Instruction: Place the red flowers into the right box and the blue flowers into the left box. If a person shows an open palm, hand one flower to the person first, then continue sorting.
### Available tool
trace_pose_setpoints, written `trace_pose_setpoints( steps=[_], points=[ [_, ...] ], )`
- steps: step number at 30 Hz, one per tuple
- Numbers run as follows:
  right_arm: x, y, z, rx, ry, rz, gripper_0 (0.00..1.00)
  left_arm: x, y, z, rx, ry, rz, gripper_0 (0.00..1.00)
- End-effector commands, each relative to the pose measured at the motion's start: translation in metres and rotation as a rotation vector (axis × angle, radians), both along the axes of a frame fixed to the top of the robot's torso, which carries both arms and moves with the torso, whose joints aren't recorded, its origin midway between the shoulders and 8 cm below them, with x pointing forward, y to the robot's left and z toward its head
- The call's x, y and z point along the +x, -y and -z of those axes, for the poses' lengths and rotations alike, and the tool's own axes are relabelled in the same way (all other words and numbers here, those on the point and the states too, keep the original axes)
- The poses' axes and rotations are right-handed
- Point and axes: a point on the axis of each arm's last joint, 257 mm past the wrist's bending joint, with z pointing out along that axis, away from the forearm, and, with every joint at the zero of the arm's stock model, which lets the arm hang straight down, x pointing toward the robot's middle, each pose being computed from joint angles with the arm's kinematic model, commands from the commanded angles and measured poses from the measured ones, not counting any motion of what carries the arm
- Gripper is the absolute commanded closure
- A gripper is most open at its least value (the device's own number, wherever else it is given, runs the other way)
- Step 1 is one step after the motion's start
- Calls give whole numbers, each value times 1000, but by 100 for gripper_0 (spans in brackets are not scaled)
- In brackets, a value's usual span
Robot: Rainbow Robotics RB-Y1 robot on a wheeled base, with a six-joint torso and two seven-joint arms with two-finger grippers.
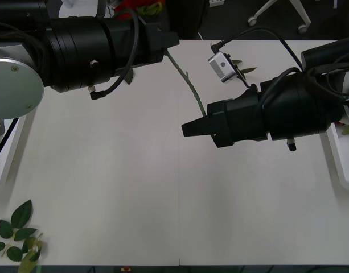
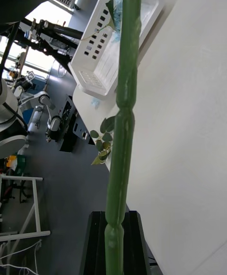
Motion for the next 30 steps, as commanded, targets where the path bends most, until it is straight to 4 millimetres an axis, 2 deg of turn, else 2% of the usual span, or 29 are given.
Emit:
trace_pose_setpoints(
  steps=[1, 12, 17, 19, 23, 24, 25, 30],
  points=[
    [-12, -15, -13, 36, -9, -16, 100, -9, 11, -34, -20, 90, 27, 0],
    [-8, -11, -13, 29, -11, -3, 100, -9, 11, -34, -20, 90, 27, 0],
    [-3, 8, 0, -44, -41, 25, 100, -9, 11, -34, -20, 90, 27, 0],
    [2, 20, 6, -83, -76, 52, 100, -8, 13, -27, -31, 64, 31, 0],
    [14, 53, 21, -186, -106, 92, 100, -10, 13, -31, -30, 66, 33, 0],
    [19, 67, 25, -225, -112, 107, 100, -10, 10, -27, -8, 54, 30, 0],
    [21, 72, 26, -241, -116, 111, 100, -10, 7, -24, 9, 47, 27, 0],
    [36, 140, 42, -445, -109, 178, 100, -24, -28, -6, 171, -8, 25, 0]
  ],
)
